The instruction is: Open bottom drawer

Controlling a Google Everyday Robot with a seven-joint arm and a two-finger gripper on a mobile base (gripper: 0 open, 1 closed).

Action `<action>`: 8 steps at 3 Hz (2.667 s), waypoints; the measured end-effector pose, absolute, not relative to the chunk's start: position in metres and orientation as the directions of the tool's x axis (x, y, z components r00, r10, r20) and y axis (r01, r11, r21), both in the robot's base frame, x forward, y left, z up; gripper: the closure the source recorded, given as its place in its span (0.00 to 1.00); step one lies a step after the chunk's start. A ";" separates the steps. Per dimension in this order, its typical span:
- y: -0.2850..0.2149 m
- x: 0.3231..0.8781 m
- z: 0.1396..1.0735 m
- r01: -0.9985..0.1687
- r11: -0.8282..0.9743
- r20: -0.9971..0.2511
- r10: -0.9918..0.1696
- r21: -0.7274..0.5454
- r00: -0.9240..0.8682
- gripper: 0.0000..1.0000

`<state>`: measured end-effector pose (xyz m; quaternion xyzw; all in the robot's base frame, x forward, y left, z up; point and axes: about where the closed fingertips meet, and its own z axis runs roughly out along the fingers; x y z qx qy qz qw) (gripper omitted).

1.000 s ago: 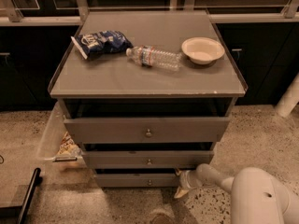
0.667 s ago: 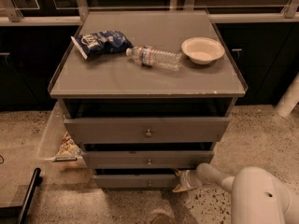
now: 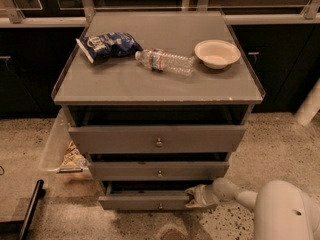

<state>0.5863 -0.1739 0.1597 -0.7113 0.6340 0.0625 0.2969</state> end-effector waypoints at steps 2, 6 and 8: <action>-0.170 0.590 0.160 -0.940 -0.021 -0.474 -0.859 -0.340 0.190 0.16; -0.195 0.522 0.158 -0.948 0.026 -0.531 -0.833 -0.317 0.155 0.79; -0.197 0.516 0.162 -0.947 0.019 -0.529 -0.833 -0.321 0.162 0.00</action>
Offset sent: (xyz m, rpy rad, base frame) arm 0.0117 0.0050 0.0041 0.0179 0.0028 0.0062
